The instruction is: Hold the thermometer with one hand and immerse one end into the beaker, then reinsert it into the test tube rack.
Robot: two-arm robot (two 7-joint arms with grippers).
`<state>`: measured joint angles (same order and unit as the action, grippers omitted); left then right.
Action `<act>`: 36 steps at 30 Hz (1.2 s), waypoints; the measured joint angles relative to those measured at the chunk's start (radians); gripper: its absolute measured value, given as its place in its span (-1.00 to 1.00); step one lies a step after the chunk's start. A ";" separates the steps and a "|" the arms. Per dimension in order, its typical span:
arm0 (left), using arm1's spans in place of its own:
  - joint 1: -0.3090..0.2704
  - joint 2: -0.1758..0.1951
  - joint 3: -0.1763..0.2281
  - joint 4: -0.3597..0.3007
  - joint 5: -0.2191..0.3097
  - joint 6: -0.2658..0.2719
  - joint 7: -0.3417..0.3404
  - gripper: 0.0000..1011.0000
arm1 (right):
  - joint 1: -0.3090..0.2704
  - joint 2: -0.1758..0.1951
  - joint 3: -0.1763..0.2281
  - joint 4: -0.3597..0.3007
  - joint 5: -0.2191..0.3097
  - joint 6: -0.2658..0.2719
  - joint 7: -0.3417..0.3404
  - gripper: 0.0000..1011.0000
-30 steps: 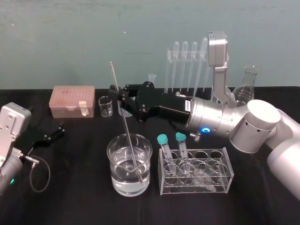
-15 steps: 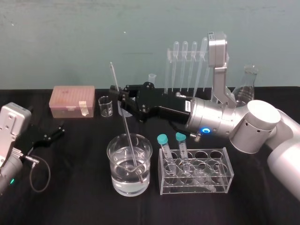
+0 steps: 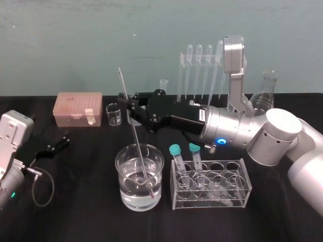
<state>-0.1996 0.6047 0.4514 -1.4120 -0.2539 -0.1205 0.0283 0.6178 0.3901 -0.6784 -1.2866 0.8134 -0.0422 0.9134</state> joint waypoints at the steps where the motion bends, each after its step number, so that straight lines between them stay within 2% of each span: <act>1: 0.000 0.000 0.000 0.000 0.000 0.000 0.000 0.99 | -0.001 0.000 0.000 -0.001 0.000 0.000 0.000 -0.89; 36: 0.000 0.000 0.000 0.000 0.000 0.000 0.000 0.99 | -0.005 0.002 -0.005 -0.005 -0.003 0.005 -0.004 -0.89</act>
<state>-0.1995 0.6047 0.4514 -1.4120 -0.2539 -0.1205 0.0283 0.6123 0.3919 -0.6833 -1.2916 0.8104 -0.0374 0.9095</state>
